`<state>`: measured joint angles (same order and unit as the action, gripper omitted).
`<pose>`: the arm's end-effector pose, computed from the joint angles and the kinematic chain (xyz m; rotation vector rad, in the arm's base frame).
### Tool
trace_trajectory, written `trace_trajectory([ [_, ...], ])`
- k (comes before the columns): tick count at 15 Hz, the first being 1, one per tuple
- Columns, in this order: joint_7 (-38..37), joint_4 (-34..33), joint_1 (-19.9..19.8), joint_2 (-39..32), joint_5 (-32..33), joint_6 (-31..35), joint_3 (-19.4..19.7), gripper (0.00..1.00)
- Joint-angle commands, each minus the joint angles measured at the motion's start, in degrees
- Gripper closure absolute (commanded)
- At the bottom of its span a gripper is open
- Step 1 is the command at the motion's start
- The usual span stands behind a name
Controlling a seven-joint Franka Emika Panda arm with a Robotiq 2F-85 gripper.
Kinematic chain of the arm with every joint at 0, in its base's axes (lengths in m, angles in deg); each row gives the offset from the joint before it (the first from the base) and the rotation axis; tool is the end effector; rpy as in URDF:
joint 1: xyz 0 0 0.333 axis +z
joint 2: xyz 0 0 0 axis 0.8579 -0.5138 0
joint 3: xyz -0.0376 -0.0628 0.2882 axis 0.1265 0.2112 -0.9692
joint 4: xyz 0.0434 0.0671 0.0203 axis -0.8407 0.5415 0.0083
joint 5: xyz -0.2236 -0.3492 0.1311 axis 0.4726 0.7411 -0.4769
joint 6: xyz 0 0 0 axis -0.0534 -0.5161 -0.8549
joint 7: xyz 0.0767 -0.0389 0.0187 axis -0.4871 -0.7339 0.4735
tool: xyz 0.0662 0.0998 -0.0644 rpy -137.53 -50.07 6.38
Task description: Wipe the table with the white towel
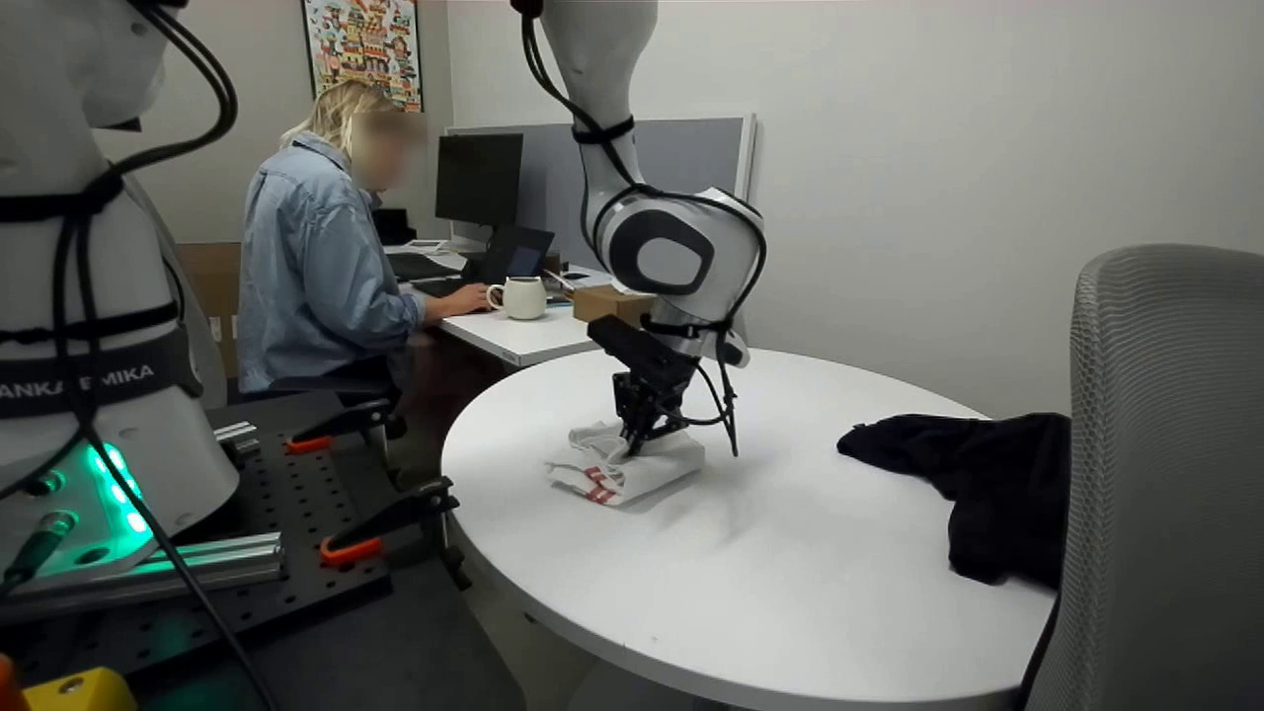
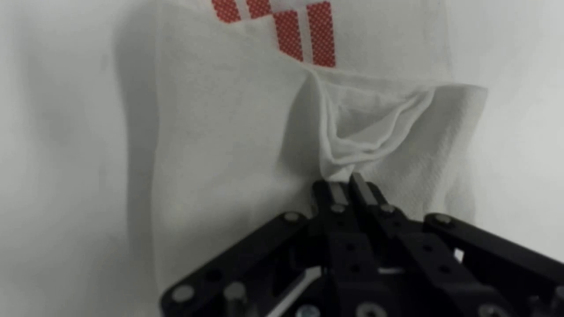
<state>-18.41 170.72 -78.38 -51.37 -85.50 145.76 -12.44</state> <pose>0.5184 -0.0617 -0.0016 -2.8682 -0.2377 0.2405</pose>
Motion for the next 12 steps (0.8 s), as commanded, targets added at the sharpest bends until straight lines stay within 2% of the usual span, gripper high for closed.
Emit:
trace_trajectory([
  [1, -0.09, -0.49, 3.52, -1.91, 0.41, 0.99, -0.55, 0.68],
  [6, -1.34, 1.47, 5.65, 1.21, 1.55, 1.05, 1.15, 0.31],
  [10, -5.91, 5.06, 7.02, 8.05, 0.42, 0.52, 1.39, 0.03],
  [12, -8.98, 7.04, 7.92, 13.36, -0.22, -0.66, 1.60, 0.00],
])
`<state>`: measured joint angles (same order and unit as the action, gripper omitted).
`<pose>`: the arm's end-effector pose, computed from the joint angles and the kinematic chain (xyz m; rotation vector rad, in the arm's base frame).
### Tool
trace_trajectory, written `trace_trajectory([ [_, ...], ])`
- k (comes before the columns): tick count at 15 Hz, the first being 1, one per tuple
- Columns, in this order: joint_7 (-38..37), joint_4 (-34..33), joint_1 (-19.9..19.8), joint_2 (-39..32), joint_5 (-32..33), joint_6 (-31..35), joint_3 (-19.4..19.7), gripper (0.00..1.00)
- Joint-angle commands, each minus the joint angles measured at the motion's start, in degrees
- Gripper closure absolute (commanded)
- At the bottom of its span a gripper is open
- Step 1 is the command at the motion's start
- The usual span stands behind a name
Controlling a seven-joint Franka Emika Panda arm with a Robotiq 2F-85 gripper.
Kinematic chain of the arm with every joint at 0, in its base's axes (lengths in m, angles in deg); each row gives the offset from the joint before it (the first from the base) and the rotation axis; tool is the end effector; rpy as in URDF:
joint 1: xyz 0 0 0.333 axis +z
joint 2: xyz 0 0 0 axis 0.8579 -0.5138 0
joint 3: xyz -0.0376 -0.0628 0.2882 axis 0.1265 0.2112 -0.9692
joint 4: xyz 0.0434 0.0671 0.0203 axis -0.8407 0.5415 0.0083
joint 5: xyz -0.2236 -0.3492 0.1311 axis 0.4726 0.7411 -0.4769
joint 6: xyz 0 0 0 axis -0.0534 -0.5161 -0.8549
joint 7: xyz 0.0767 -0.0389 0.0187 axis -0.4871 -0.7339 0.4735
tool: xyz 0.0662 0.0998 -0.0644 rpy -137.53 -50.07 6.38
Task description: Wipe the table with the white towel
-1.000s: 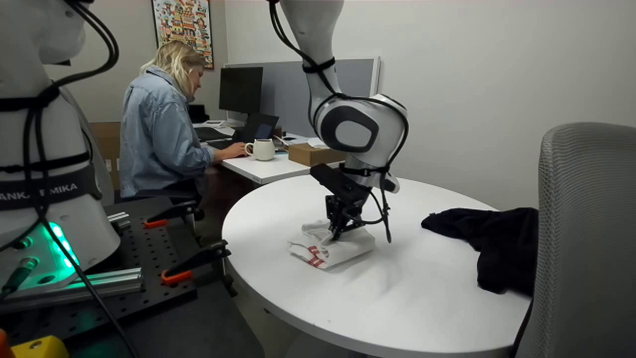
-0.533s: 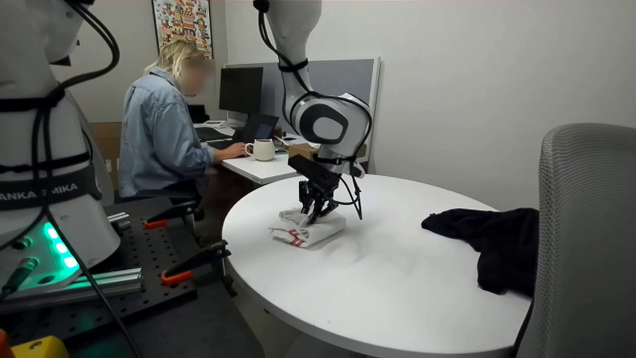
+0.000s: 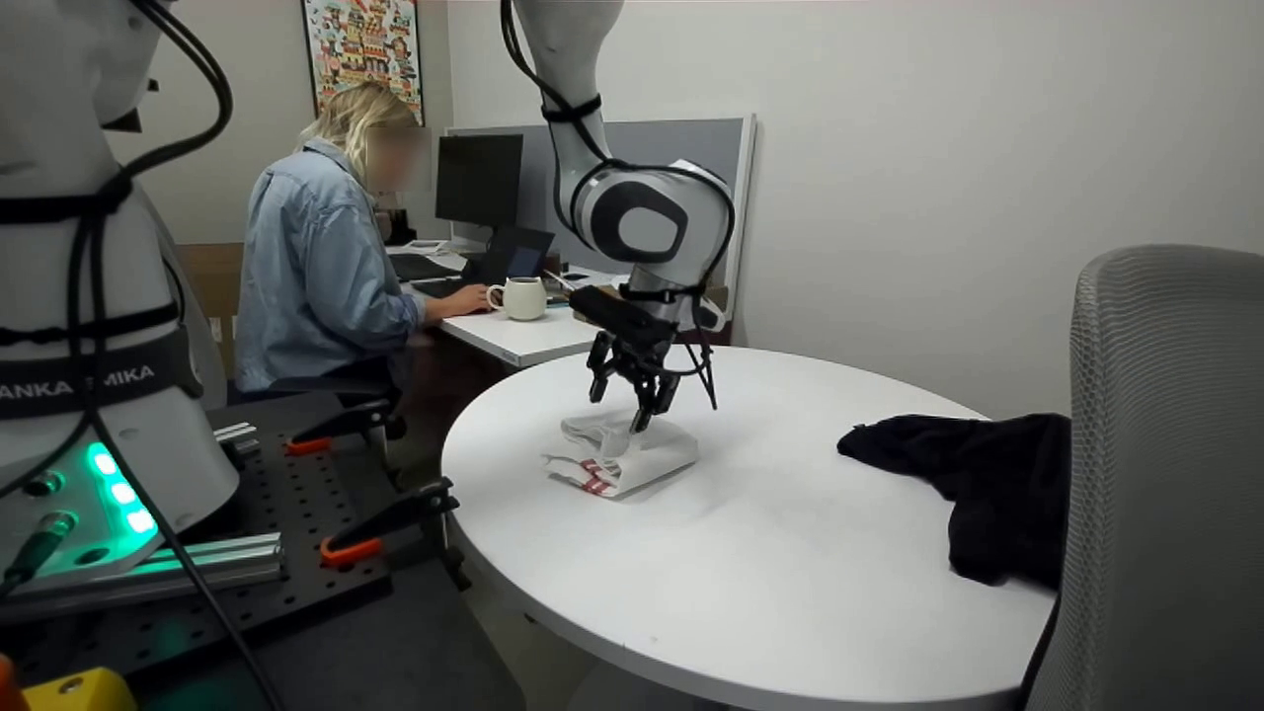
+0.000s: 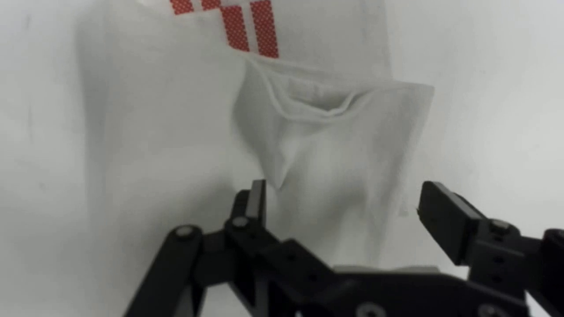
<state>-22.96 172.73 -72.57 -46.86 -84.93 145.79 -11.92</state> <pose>0.5279 -0.0177 0.0282 -2.9104 -0.2842 0.2198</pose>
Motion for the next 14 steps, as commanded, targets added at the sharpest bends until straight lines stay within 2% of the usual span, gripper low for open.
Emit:
trace_trajectory([
  [1, -6.26, 6.25, 2.84, 11.92, -0.94, -1.24, 1.32, 0.00],
  [7, -15.20, 13.04, 6.81, 28.80, -2.76, -5.47, 3.36, 0.00],
  [11, -19.13, 16.49, 8.64, 38.58, -3.40, -11.19, 6.24, 0.00],
  [12, -17.74, 13.11, 9.32, 32.70, -1.75, -9.01, 6.58, 0.00],
  [14, -18.32, 14.69, 9.61, 36.39, -1.92, -10.62, 7.45, 0.00],
])
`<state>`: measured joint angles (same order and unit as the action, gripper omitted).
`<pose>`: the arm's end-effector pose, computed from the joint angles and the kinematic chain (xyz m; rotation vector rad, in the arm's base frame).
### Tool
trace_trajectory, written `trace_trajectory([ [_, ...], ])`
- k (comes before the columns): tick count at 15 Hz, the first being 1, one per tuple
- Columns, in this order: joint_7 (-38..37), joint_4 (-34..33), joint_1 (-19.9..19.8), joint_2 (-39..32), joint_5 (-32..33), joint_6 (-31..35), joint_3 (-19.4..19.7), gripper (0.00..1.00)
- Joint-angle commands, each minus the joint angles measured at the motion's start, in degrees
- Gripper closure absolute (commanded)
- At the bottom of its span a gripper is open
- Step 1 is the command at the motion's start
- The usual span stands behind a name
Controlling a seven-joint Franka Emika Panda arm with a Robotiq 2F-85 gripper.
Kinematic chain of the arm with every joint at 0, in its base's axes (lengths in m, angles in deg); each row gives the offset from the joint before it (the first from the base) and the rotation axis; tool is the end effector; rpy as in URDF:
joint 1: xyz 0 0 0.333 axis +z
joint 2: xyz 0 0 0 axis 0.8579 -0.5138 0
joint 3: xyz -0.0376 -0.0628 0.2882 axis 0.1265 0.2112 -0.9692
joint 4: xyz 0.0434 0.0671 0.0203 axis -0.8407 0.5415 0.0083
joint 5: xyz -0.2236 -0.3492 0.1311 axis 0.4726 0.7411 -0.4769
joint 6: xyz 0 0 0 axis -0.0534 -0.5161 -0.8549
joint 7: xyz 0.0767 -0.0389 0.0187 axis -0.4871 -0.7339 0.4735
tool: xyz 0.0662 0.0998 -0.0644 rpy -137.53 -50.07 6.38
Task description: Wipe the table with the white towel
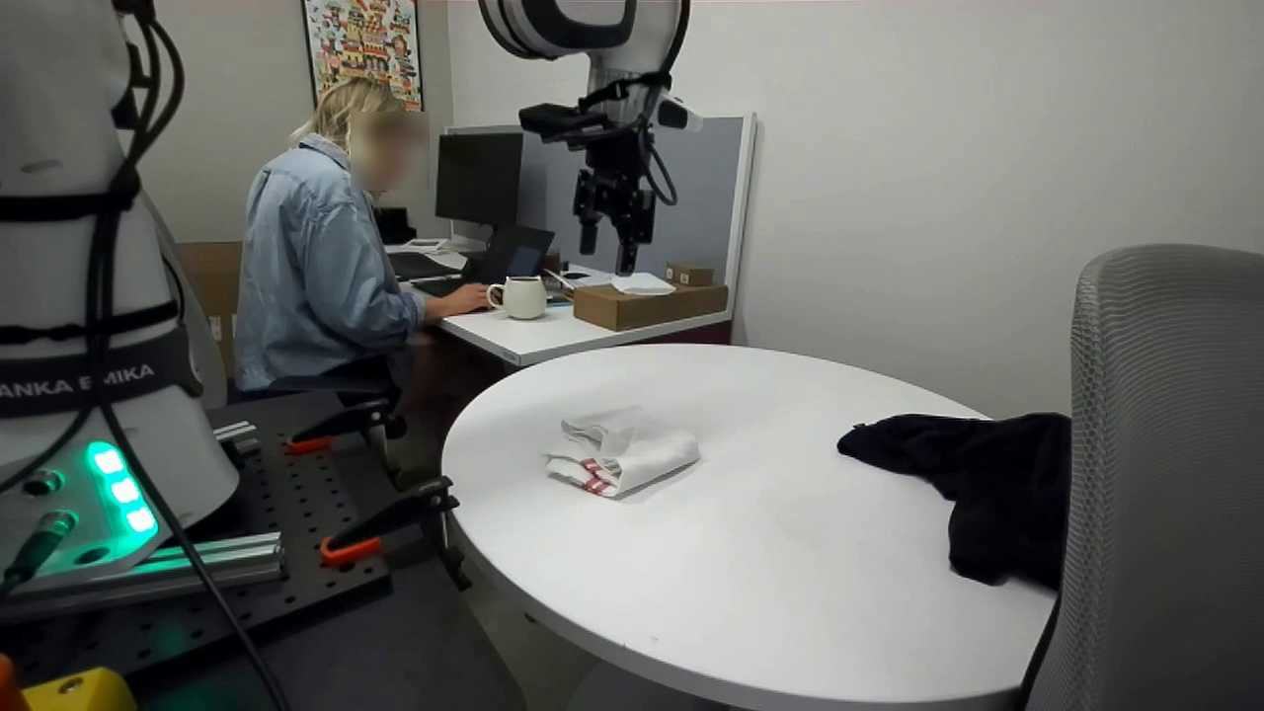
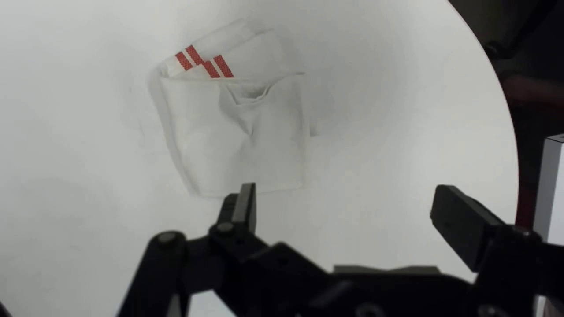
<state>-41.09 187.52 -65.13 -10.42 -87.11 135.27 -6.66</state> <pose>0.5044 -0.0063 0.2468 -3.0118 0.1016 -0.0066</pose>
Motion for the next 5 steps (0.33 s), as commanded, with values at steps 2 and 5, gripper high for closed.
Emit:
trace_trajectory([
  [2, -0.28, 0.85, 2.26, 1.31, 0.26, -0.25, 2.40, 0.00],
  [5, -0.32, 1.25, 2.37, 1.36, 0.22, -0.24, 2.40, 0.00],
])
